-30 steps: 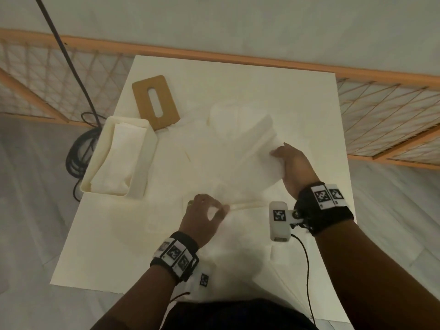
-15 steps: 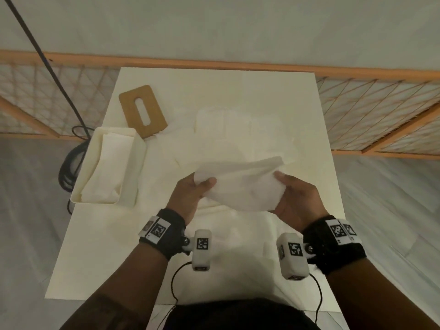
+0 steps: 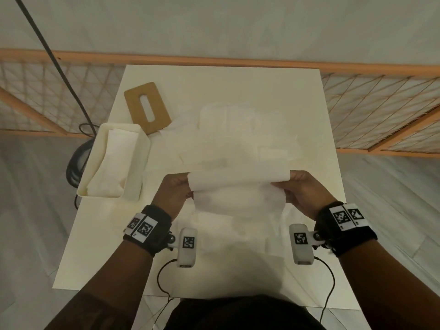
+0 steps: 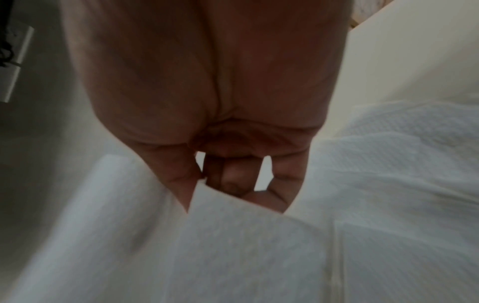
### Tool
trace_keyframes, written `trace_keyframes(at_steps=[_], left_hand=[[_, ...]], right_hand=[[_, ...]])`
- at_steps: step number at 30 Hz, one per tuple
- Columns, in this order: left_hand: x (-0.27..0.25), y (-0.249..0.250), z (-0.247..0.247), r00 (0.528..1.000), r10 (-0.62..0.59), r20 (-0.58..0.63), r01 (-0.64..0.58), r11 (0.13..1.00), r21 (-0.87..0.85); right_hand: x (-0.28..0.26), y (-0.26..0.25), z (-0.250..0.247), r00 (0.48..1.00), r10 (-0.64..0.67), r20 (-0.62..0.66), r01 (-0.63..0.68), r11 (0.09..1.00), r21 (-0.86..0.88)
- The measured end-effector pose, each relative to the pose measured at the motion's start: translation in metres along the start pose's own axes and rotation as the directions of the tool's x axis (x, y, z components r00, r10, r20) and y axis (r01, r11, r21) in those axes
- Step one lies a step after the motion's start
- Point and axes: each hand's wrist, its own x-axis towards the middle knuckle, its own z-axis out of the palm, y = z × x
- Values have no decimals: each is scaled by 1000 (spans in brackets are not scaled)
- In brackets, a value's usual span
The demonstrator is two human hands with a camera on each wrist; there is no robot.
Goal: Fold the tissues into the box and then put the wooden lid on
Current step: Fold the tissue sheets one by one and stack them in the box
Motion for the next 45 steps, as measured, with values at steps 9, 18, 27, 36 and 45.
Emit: trace_keyframes(at_steps=[9,18,27,36,45], left_hand=[[3,-7,1,966,-210,148,219,975,-46],[-1,-34,4,980,-140,140,54,869,492],[-21,-64,13,989,-150,7,132,890,436],[-26,-72,16,988,-152,26,107,797,595],[-32,-90,21,992,-109,57,13,556,831]], right_hand=[[-2,2,-6,993,99,69,-109,980,164],[-4,34,-1,994,79,-81,-96,971,-221],[-2,66,9,953,47,-301,-171,901,-399],[3,73,11,939,59,-339,-238,823,-516],[90,27,86,963,-188,-190,-33,622,-782]])
